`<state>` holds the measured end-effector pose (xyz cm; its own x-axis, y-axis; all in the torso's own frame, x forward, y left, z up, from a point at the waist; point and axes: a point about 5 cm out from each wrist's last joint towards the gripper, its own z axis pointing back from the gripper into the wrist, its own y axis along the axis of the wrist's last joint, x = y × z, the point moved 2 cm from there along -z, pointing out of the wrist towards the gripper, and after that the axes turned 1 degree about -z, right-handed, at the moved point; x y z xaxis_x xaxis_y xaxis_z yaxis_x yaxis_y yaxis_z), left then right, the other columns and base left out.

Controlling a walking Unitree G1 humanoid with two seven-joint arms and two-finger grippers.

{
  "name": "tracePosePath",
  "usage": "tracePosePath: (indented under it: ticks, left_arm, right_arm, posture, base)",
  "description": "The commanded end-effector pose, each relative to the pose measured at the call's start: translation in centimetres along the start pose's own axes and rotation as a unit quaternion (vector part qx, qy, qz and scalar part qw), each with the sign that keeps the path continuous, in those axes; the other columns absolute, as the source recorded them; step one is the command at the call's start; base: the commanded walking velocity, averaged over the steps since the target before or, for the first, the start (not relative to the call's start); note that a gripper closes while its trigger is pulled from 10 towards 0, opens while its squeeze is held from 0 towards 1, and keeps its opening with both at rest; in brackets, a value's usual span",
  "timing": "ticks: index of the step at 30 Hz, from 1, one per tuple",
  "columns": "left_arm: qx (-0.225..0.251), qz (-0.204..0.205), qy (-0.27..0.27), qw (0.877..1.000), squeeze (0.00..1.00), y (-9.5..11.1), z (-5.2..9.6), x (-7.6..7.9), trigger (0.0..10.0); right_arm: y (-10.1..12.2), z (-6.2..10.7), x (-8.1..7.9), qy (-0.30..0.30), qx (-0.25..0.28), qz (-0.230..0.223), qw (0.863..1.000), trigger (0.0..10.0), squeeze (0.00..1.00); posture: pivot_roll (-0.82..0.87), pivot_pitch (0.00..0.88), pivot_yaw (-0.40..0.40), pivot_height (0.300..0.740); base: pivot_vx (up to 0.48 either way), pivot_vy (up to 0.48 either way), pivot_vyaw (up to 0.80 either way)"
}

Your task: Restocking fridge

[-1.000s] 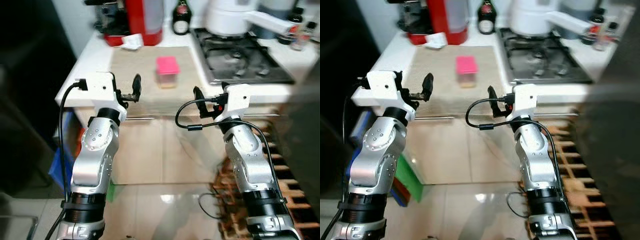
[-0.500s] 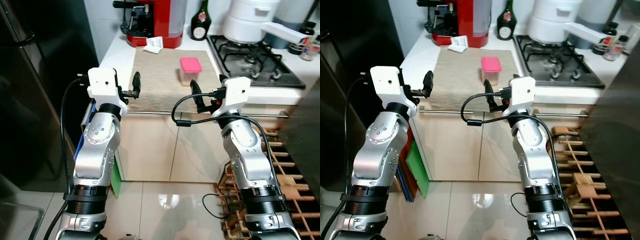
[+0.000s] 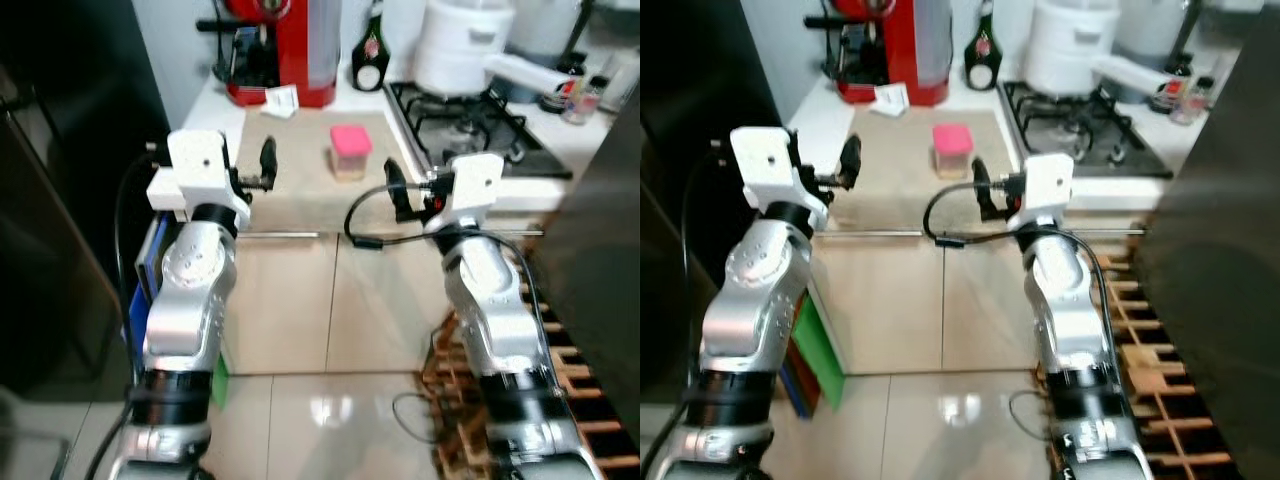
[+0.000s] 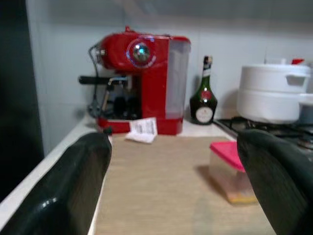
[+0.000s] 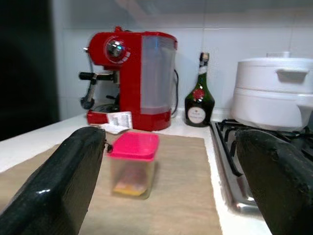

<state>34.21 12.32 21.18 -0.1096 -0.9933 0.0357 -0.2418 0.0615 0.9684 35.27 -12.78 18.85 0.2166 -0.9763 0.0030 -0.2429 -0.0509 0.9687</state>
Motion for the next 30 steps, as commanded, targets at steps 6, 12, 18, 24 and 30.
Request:
tracePosePath:
  ticks: [6, 12, 18, 24, 30]
  left_arm:
    - [0.013, -0.003, 0.011, 1.000, 0.00, 0.6, -0.1, -0.6, 10.0]
    - [0.033, -0.004, 0.013, 0.999, 0.00, 1.3, -0.1, -0.5, 10.0]
    - [0.041, -0.010, 0.011, 0.999, 0.00, 1.6, -0.3, -0.4, 10.0]
    - [0.016, -0.010, -0.010, 1.000, 0.00, 0.9, -0.2, 0.3, 10.0]
    - [-0.020, -0.039, -0.006, 0.999, 0.00, -0.3, -0.2, -0.1, 10.0]
  right_arm:
    - [1.2, -0.9, -0.9, 0.014, 0.019, -0.008, 1.000, 10.0, 0.24]
    - [3.6, -1.9, -1.6, 0.028, 0.053, -0.009, 0.998, 10.0, 0.23]
    - [5.1, -2.7, -1.5, 0.021, 0.064, -0.013, 0.998, 10.0, 0.15]
    - [5.6, -4.2, -1.8, 0.018, 0.038, -0.039, 0.998, 10.0, 0.00]
    - [4.2, -4.9, -0.4, -0.025, 0.009, -0.018, 0.999, 10.0, 0.00]
  posture:
    - [-0.03, 0.000, 0.025, 0.740]
    - [-0.02, 0.000, 0.026, 0.740]
    - [-0.02, 0.000, 0.025, 0.740]
    - [-0.02, 0.000, 0.020, 0.740]
    - [0.01, 0.000, 0.015, 0.740]
  base:
    - [0.346, 0.159, 0.00]
    - [0.000, 0.474, 0.00]
    - [0.000, 0.160, 0.00]
    - [0.000, 0.000, 0.00]
    - [0.000, 0.000, 0.00]
